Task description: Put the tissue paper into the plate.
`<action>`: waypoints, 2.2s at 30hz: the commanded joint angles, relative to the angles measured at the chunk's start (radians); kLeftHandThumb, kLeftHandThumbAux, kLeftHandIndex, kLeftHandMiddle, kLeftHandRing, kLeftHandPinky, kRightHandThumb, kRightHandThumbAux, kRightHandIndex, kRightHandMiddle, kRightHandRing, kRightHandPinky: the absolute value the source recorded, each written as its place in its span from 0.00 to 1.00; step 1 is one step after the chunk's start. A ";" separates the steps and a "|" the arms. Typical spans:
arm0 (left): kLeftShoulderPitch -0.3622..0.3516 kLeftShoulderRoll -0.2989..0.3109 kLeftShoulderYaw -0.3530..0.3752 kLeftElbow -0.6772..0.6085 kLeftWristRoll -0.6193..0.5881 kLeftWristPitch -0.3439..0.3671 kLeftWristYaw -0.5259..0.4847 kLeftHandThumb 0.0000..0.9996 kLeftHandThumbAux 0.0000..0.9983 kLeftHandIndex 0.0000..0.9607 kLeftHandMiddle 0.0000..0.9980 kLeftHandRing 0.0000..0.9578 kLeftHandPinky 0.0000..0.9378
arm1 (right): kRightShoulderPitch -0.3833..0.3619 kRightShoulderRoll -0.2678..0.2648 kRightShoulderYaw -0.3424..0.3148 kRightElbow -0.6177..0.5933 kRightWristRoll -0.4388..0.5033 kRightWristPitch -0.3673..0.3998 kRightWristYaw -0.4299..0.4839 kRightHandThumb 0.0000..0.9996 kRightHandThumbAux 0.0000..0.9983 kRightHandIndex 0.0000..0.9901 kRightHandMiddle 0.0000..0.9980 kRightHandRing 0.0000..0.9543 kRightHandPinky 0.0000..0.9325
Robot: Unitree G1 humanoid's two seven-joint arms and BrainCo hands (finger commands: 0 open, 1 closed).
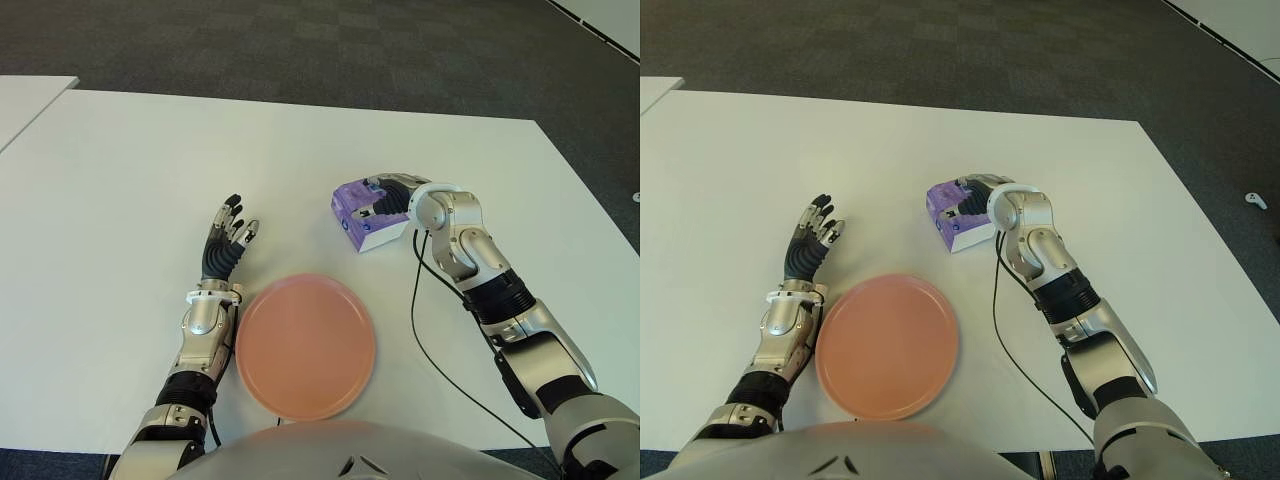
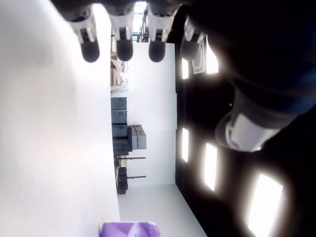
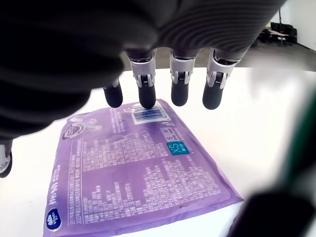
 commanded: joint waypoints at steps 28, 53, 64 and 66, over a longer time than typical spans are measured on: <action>0.109 0.005 -0.006 0.115 0.027 0.006 0.007 0.00 0.57 0.00 0.00 0.00 0.00 | 0.035 0.131 0.031 0.055 -0.072 0.110 -0.175 0.22 0.38 0.00 0.00 0.00 0.00; 0.116 0.000 -0.007 0.104 0.020 0.022 -0.001 0.00 0.56 0.00 0.00 0.00 0.00 | 0.034 0.118 0.111 0.112 -0.112 0.068 -0.170 0.20 0.37 0.00 0.00 0.00 0.00; 0.126 0.004 -0.007 0.096 0.023 0.010 0.001 0.00 0.56 0.00 0.00 0.00 0.00 | 0.058 0.101 0.158 0.140 -0.144 0.043 -0.141 0.23 0.37 0.00 0.00 0.00 0.00; 0.127 0.005 -0.006 0.095 0.023 0.010 0.000 0.00 0.56 0.00 0.00 0.00 0.00 | 0.063 0.101 0.162 0.143 -0.148 0.042 -0.135 0.23 0.37 0.00 0.00 0.00 0.00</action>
